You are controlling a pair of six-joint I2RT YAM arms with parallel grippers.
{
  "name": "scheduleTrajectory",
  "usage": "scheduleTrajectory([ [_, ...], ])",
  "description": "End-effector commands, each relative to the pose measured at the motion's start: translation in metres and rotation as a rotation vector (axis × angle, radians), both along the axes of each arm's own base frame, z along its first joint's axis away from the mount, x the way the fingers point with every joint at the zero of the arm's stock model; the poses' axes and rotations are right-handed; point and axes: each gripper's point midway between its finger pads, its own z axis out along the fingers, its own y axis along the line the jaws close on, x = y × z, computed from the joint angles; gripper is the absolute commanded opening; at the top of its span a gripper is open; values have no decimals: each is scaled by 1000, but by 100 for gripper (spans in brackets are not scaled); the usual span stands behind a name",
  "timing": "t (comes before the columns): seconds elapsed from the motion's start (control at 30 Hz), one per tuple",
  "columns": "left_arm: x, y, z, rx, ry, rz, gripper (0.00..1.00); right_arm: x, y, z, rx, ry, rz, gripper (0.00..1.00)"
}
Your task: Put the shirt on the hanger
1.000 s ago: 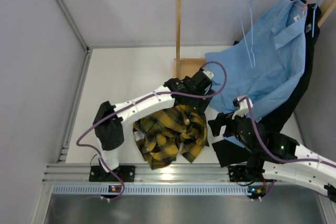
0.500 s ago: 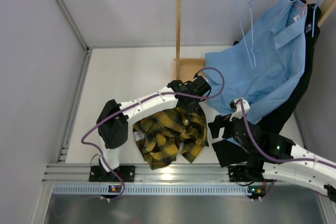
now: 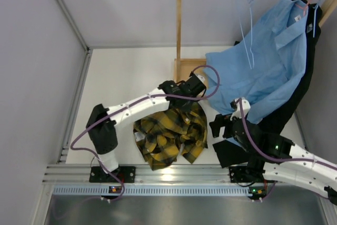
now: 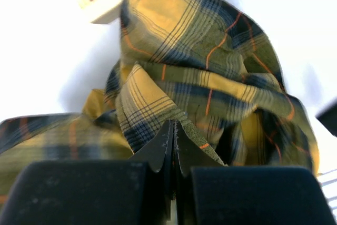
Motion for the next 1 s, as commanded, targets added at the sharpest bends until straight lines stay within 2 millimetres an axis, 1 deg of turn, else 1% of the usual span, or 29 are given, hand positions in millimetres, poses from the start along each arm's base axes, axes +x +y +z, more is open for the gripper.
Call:
scheduleTrajectory([
  [0.0, -3, 7, 66, -159, -137, -38, 0, 13, 4, 3, 27, 3, -38, 84],
  [0.03, -15, 16, 71, -193, -150, -60, 0, 22, 0, 5, 26, 1, -55, 84],
  [0.07, -17, 12, 77, -246, -172, -80, 0, 20, 11, 6, 54, 27, 11, 84],
  [0.1, -33, 21, 75, -285, -153, -115, 0, 35, 12, 13, 80, 8, -1, 84],
  [0.13, -37, 20, 92, -345, -174, -129, 0, 39, 18, 16, 99, 13, 32, 83],
  [0.17, -45, 27, 75, -341, -144, -124, 0, 35, 33, 19, 139, 37, 126, 84],
  [0.2, -55, 35, 84, -383, -148, -131, 0, 44, 44, 21, 159, 34, 164, 84],
  [0.23, -61, 41, 83, -394, -146, -128, 0, 55, 45, 24, 161, 29, 182, 84],
  [0.27, -68, 51, 68, -384, -120, -111, 0, 52, 58, 25, 190, 56, 258, 83],
  [0.3, -74, 61, 80, -429, -144, -100, 0, 63, 66, 19, 185, 79, 270, 83],
  [0.33, -79, 67, 82, -454, -149, -92, 0, 64, 74, 14, 191, 100, 314, 82],
  [0.37, -86, 74, 71, -464, -132, -79, 0, 67, 83, -2, 173, 150, 339, 81],
  [0.4, -91, 80, 86, -536, -165, -80, 0, 67, 90, -4, 180, 158, 370, 79],
  [0.43, -96, 81, 90, -571, -168, -91, 0, 62, 104, -3, 220, 152, 455, 76],
  [0.5, -104, 88, 92, -621, -174, -94, 0, 54, 120, -6, 265, 146, 545, 74],
  [0.53, -106, 88, 93, -629, -175, -98, 0, 45, 130, -5, 284, 126, 600, 74],
  [0.57, -106, 90, 93, -630, -178, -93, 0, 42, 134, -7, 280, 127, 615, 74],
  [0.6, -106, 91, 91, -627, -179, -89, 0, 40, 137, -6, 260, 109, 635, 75],
  [0.63, -103, 92, 91, -620, -185, -77, 0, 40, 139, -6, 237, 93, 614, 75],
  [0.67, -102, 91, 90, -616, -185, -73, 0, 41, 136, -10, 205, 98, 583, 74],
  [0.7, -100, 90, 87, -603, -182, -68, 0, 44, 132, -4, 187, 68, 556, 75],
  [0.73, -99, 89, 86, -597, -180, -66, 0, 52, 125, -3, 159, 40, 489, 75],
  [0.77, -97, 89, 85, -590, -180, -57, 0, 54, 118, 4, 154, 14, 452, 75],
  [0.83, -95, 87, 82, -578, -175, -49, 0, 57, 109, 13, 147, -31, 409, 75],
  [0.87, -93, 87, 81, -572, -180, -40, 0, 56, 106, 18, 149, -54, 408, 75],
  [0.9, -92, 87, 80, -566, -178, -40, 0, 51, 104, 28, 156, -101, 434, 75],
  [0.97, -91, 86, 82, -570, -181, -38, 0, 38, 109, 34, 159, -119, 522, 75],
])
